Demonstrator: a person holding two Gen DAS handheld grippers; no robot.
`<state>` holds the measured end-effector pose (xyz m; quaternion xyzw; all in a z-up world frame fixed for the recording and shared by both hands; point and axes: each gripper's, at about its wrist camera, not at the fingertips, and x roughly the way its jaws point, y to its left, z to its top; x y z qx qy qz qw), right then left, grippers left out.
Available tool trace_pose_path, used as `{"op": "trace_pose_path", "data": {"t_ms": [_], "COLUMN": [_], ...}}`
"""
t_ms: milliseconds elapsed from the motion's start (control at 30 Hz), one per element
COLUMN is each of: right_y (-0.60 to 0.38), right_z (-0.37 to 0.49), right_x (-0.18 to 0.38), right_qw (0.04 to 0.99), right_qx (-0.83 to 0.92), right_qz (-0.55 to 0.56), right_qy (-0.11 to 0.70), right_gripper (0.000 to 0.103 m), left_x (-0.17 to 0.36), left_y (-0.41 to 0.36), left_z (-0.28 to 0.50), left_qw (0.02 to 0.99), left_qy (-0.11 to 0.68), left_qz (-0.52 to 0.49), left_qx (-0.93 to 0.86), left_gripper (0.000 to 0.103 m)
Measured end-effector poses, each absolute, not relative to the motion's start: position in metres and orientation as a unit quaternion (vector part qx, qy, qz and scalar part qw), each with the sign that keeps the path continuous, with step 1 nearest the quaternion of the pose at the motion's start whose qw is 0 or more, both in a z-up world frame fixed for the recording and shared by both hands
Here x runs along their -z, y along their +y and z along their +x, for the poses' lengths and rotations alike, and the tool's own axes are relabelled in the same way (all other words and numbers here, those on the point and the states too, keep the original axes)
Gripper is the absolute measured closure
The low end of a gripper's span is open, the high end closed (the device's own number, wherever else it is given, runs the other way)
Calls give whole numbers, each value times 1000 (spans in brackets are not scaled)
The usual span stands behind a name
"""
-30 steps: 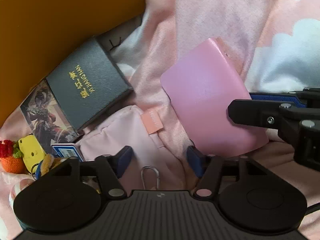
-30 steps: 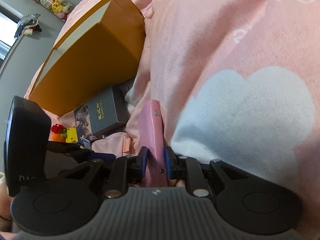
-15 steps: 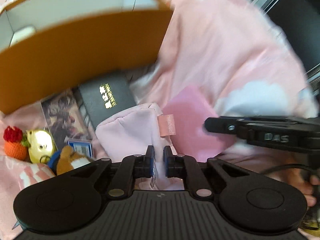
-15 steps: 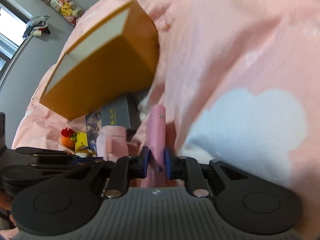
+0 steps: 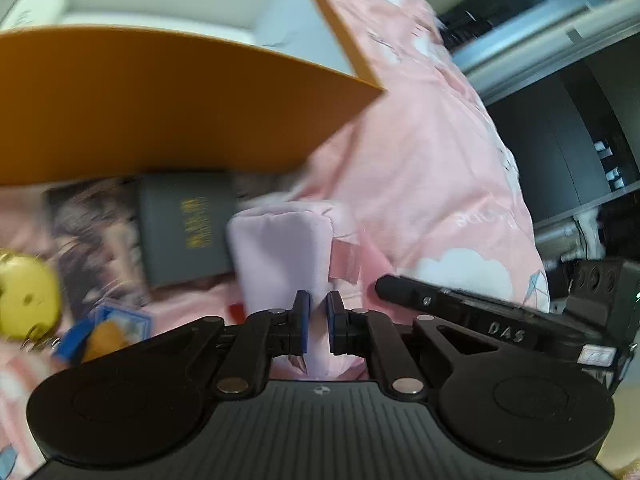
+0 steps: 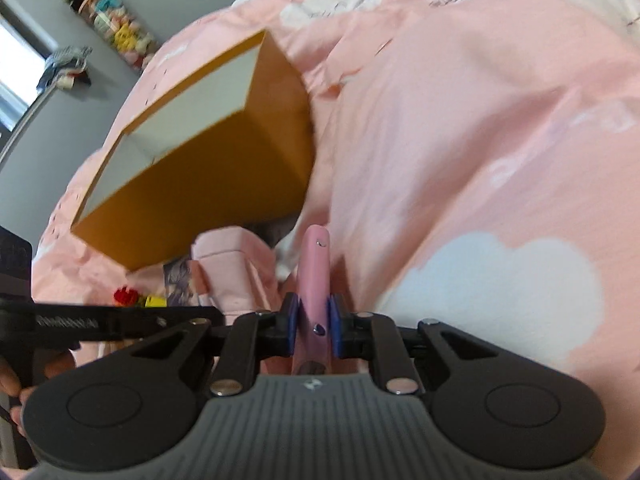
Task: Organize objects
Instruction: 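Grasp the pink fabric pouch with the left gripper while the right holds the pink case, then carry the pink case and pink pouch up over the orange box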
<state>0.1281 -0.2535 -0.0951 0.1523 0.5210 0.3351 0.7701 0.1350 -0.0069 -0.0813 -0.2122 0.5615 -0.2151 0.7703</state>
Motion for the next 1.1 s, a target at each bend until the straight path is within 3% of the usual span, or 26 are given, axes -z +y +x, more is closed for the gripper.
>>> {"op": "trace_pose_path", "data": {"t_ms": [200, 233, 267, 333, 433, 767, 833, 1100], "right_y": [-235, -233, -233, -232, -236, -227, -225, -230], "right_z": [122, 122, 122, 123, 126, 138, 139, 136], "right_x": [99, 100, 101, 102, 103, 113, 116, 100], "right_qw": [758, 756, 754, 751, 753, 750, 748, 752], "right_qx": [-346, -347, -350, -349, -342, -336, -337, -336], "right_qz": [123, 122, 122, 123, 126, 99, 93, 107], "right_qy": [539, 542, 542, 547, 548, 562, 565, 557], "right_gripper": [85, 84, 84, 83, 81, 81, 83, 85], "left_x": [71, 70, 68, 65, 63, 80, 82, 65], "left_y": [21, 24, 26, 29, 22, -5, -8, 8], "left_z": [122, 120, 117, 113, 111, 121, 123, 116], "left_qw": [804, 807, 810, 817, 819, 807, 807, 817], "left_qy": [560, 553, 544, 527, 525, 566, 568, 545], "left_qz": [-167, -177, -188, -202, -191, -109, -99, -127], "left_qx": [108, 105, 110, 119, 133, 129, 126, 137], "left_gripper": [93, 89, 83, 51, 41, 45, 60, 77]}}
